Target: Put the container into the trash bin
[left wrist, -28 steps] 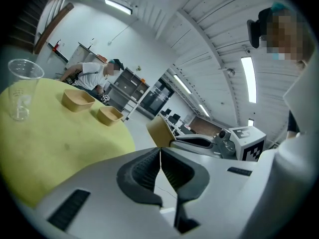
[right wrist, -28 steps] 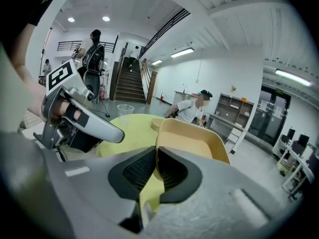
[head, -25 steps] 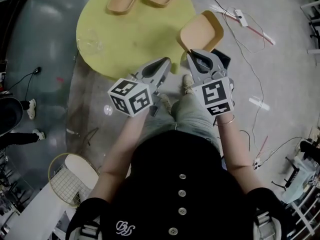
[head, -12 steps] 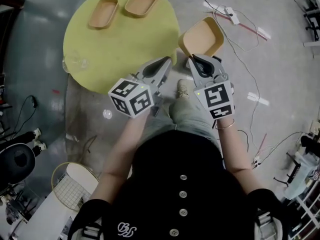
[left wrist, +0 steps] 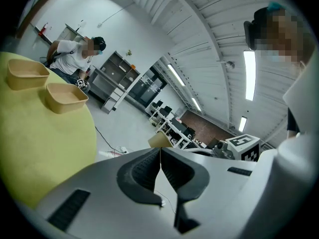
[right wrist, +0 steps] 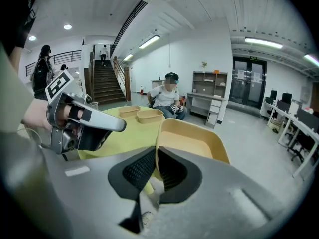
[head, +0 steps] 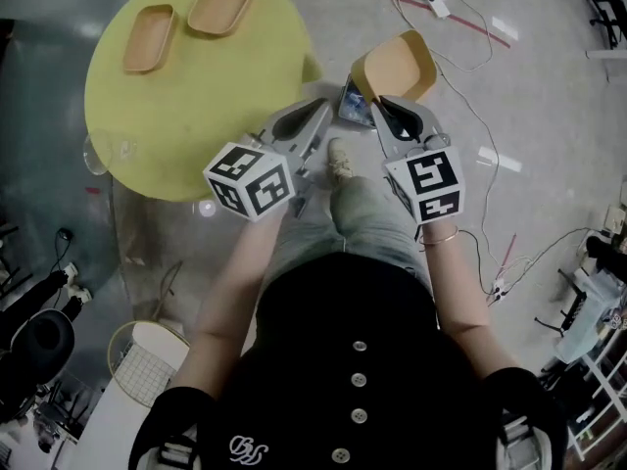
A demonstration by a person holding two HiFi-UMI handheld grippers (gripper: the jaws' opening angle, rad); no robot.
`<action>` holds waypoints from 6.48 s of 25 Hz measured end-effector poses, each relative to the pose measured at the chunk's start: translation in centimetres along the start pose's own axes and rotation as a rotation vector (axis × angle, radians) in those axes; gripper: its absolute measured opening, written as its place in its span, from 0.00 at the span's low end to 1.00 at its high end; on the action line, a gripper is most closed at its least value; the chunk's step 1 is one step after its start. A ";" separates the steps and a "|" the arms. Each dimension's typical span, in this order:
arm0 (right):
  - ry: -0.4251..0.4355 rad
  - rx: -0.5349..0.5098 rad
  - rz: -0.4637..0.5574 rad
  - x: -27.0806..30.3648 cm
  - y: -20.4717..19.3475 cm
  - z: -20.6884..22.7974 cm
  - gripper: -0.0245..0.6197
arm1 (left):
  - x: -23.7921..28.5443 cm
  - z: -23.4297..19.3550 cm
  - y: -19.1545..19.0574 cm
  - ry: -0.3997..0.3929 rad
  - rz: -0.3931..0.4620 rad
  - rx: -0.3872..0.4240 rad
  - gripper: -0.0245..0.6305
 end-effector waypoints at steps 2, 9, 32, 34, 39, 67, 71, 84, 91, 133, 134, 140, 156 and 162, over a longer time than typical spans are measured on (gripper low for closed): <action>0.008 0.043 -0.003 0.2 -0.7 1.1 0.07 | 1.1 -0.2 -0.5 0.004 -0.017 -0.012 0.06; 0.038 0.161 -0.026 1.9 -3.0 3.2 0.07 | 3.5 -1.7 -3.1 0.025 -0.069 -0.086 0.06; 0.089 0.361 -0.181 8.4 -14.0 6.2 0.07 | 8.7 -6.3 -10.5 0.074 -0.211 -0.207 0.06; 0.091 0.379 -0.185 9.1 -14.8 6.1 0.07 | 9.0 -6.8 -11.0 0.074 -0.216 -0.209 0.06; 0.096 0.414 -0.202 10.7 -17.4 6.0 0.07 | 9.6 -7.6 -12.7 0.086 -0.214 -0.221 0.06; 0.023 0.713 -0.198 18.3 -26.7 10.8 0.35 | 14.8 -10.6 -18.9 0.079 -0.253 -0.268 0.06; 0.019 0.700 -0.195 18.0 -26.3 11.0 0.38 | 15.2 -10.3 -18.4 0.073 -0.246 -0.262 0.06; 0.111 0.636 -0.179 15.9 -22.8 10.7 0.39 | 15.3 -8.6 -15.1 0.042 -0.205 -0.222 0.06; 0.248 0.554 -0.141 14.6 -16.6 11.1 0.38 | 14.2 -7.6 -9.7 0.089 -0.134 -0.169 0.06; 0.441 0.110 0.142 14.9 11.8 -4.6 0.22 | -7.8 -12.3 6.4 0.282 0.261 -0.130 0.06; 0.450 0.099 0.137 15.5 12.3 -5.2 0.22 | -8.2 -12.9 6.6 0.283 0.267 -0.136 0.06; 0.467 0.013 0.079 19.5 14.0 -7.7 0.22 | -8.9 -15.8 7.1 0.265 0.261 -0.173 0.06; 0.360 -0.222 -0.085 28.9 15.3 -10.6 0.22 | -9.8 -22.9 7.6 0.252 0.271 -0.286 0.06; 0.323 -0.291 -0.129 30.6 14.8 -11.7 0.22 | -10.2 -24.2 7.3 0.249 0.277 -0.316 0.06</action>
Point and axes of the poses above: the fingertips, and each gripper's own axes: x forward along the fingers, z to its right, y out of its top, the point moved 3 cm from there along -x, backward along the fingers, and after that the axes turned 6 degrees about -z, right-handed, at the moved point
